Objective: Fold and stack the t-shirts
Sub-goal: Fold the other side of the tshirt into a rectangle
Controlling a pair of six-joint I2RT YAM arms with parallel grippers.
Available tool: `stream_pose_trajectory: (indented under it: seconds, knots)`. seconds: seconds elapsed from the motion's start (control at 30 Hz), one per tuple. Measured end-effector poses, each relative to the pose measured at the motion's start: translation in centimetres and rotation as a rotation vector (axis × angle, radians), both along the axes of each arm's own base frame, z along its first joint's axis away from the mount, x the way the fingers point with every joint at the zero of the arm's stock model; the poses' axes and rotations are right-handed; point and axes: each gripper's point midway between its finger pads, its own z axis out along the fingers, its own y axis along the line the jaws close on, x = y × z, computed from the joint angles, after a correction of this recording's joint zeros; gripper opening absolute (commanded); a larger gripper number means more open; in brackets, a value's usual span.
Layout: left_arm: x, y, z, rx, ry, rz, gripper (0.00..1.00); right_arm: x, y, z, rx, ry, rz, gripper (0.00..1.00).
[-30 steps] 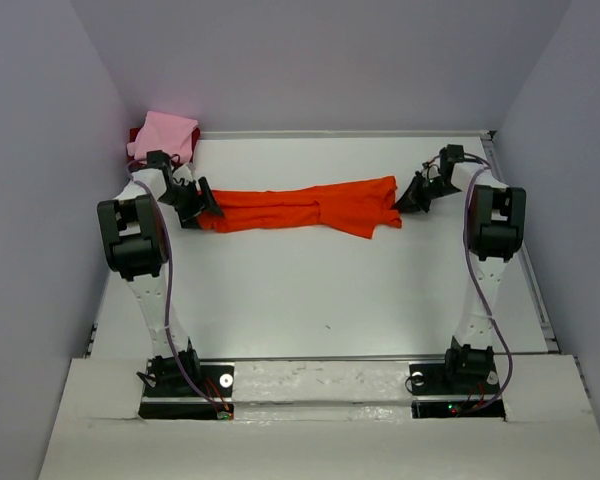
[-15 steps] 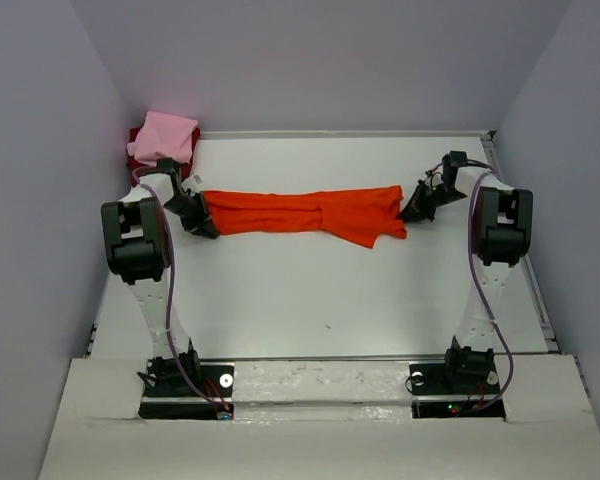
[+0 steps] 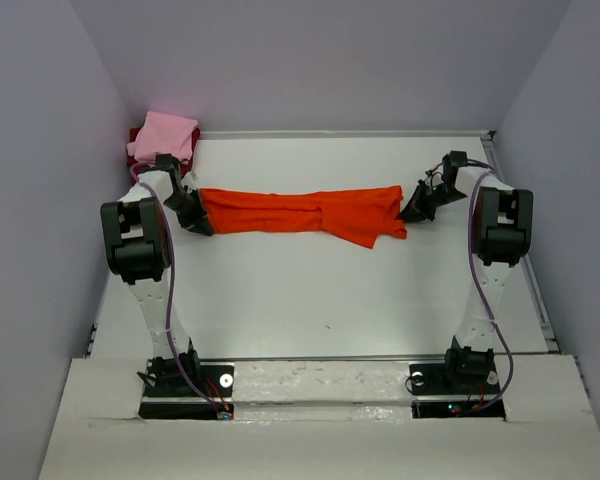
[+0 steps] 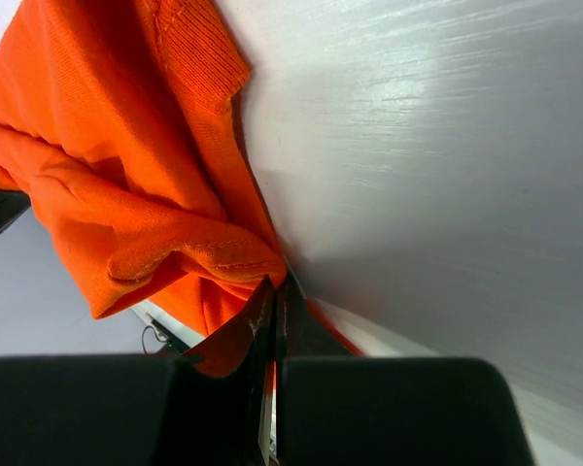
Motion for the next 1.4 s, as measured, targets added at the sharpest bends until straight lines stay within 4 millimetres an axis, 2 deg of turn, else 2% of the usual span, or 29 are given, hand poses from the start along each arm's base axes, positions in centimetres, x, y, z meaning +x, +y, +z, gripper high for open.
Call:
stream_pose_trajectory:
  seconds: [0.2,0.37,0.47,0.73,1.2,1.4]
  knots:
    - [0.2,0.7,-0.2,0.041,0.002,0.020,0.00,0.0,0.0,0.0,0.000,0.001,-0.001,0.00]
    - [0.5,1.0,0.1,0.059,-0.011,0.043,0.00,0.0,-0.1,0.0,0.000,0.001,-0.001,0.00]
    - [0.4,1.0,0.9,0.064,-0.035,0.058,0.00,-0.9,-0.2,-0.1,-0.008,0.014,-0.003,0.00]
    - [-2.3,0.0,2.9,0.050,-0.050,0.085,0.00,-3.8,-0.4,-0.2,-0.036,0.058,-0.006,0.00]
    - [-8.7,-3.8,2.5,0.003,0.014,0.047,0.00,-8.8,-1.9,0.2,-0.149,0.111,-0.011,0.00]
    - [-9.5,-3.9,2.8,0.001,0.006,0.061,0.00,-10.2,-2.4,0.9,-0.193,0.116,-0.014,0.00]
